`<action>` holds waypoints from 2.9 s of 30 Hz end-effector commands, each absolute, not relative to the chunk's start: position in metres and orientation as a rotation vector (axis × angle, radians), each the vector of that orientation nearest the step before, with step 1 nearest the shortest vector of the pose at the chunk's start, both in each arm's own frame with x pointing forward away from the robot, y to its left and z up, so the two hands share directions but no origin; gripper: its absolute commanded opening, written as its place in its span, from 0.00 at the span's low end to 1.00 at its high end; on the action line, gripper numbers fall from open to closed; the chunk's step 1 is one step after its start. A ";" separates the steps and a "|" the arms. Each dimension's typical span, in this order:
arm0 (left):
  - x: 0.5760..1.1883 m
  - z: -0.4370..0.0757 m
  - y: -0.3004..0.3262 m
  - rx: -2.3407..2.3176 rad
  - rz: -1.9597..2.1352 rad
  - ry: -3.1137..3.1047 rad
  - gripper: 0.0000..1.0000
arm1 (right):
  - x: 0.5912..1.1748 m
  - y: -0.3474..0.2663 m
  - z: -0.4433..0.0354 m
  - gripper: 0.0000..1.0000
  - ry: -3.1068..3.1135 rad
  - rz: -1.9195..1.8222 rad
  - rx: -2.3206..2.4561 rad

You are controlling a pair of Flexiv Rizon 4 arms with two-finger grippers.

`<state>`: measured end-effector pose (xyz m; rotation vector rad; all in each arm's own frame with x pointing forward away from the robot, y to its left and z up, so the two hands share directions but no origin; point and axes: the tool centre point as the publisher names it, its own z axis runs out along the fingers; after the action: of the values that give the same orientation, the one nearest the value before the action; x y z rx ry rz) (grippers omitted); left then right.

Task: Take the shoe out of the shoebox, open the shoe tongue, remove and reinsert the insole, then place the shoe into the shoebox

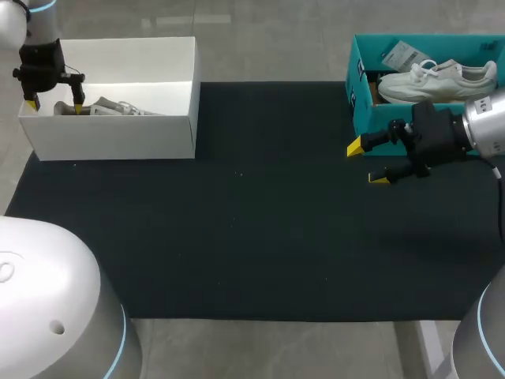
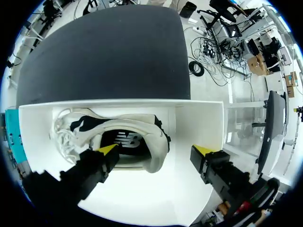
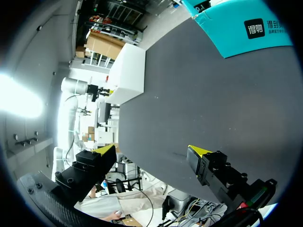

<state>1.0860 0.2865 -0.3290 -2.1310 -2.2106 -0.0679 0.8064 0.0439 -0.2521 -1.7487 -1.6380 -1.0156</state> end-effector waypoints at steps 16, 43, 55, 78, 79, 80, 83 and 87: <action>1.090 -0.188 0.292 -1.923 -0.021 -2.496 1.00 | 0.806 0.045 -0.252 1.00 -1.638 -1.013 -1.753; 1.102 -0.144 0.237 -0.632 -0.155 -3.027 1.00 | 0.806 0.045 -0.252 1.00 -1.638 -1.013 -1.753; 1.092 -0.141 0.203 -0.090 -0.165 -3.162 1.00 | 0.806 0.045 -0.252 1.00 -1.638 -1.013 -1.753; 1.092 -0.141 0.203 -0.090 -0.165 -3.162 1.00 | 0.942 -0.120 -0.192 1.00 -1.996 -0.845 -1.953; 1.092 -0.141 0.203 -0.090 -0.165 -3.162 1.00 | 0.942 -0.120 -0.192 1.00 -1.996 -0.845 -1.953; 1.092 -0.141 0.203 -0.090 -0.165 -3.162 1.00 | 0.942 -0.120 -0.192 1.00 -1.996 -0.845 -1.953; 1.092 -0.141 0.203 -0.090 -0.165 -3.162 1.00 | 0.942 -0.120 -0.192 1.00 -1.996 -0.845 -1.953; 1.092 -0.141 0.203 -0.090 -0.165 -3.162 1.00 | 0.942 -0.120 -0.192 1.00 -1.996 -0.845 -1.953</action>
<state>1.0926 0.2028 -0.1413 -0.0873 -3.1609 -0.1632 0.9419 -0.1200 -0.1911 -1.9513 -1.9961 -0.8476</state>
